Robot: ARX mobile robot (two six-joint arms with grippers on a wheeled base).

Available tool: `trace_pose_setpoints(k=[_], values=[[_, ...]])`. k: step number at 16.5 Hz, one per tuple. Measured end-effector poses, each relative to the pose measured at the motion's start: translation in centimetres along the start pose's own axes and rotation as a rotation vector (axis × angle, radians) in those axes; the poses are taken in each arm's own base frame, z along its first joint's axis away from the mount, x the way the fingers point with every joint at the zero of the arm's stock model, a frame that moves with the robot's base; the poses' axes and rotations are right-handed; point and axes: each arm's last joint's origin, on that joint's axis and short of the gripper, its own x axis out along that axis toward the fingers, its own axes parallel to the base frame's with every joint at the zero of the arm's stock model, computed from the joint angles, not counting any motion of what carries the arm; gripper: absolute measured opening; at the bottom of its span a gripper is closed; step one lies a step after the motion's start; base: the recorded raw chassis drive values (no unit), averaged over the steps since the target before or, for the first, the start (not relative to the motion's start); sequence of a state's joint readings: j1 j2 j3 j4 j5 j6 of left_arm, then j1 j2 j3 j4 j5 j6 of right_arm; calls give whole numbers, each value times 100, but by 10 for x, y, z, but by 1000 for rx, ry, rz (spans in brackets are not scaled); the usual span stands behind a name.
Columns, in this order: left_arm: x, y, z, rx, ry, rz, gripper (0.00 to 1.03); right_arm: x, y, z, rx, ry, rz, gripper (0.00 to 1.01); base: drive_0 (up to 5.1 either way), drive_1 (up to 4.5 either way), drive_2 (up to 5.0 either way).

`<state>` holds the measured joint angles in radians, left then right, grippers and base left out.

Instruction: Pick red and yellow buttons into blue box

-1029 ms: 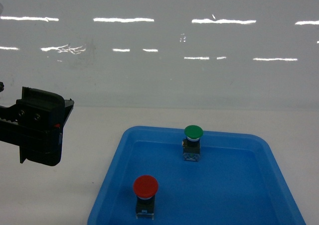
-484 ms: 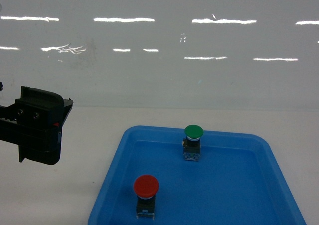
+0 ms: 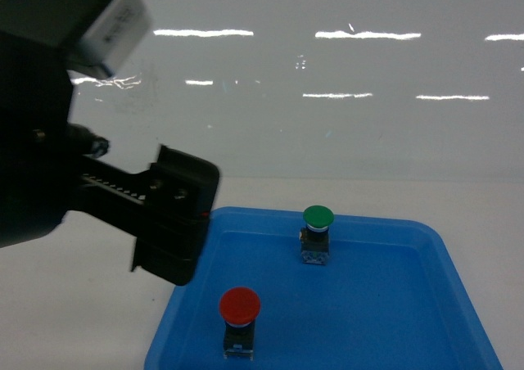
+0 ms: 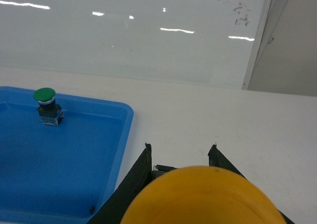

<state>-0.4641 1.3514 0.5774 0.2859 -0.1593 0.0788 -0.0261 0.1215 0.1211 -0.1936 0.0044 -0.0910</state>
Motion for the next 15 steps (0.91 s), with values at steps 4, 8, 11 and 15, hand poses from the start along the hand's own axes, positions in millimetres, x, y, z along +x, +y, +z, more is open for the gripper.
trace_pose_setpoints(k=[4,8,11,15], values=[[28,-14,1,14,122,-38,98,0,0,0,0,0,0,29,0,0,0],[50,-26,-3,-70,252,-93,98,0,0,0,0,0,0,29,0,0,0],[63,-37,1,-163,311,-166,98,0,0,0,0,0,0,29,0,0,0],[80,-48,-22,-206,392,-140,98,0,0,0,0,0,0,29,0,0,0]])
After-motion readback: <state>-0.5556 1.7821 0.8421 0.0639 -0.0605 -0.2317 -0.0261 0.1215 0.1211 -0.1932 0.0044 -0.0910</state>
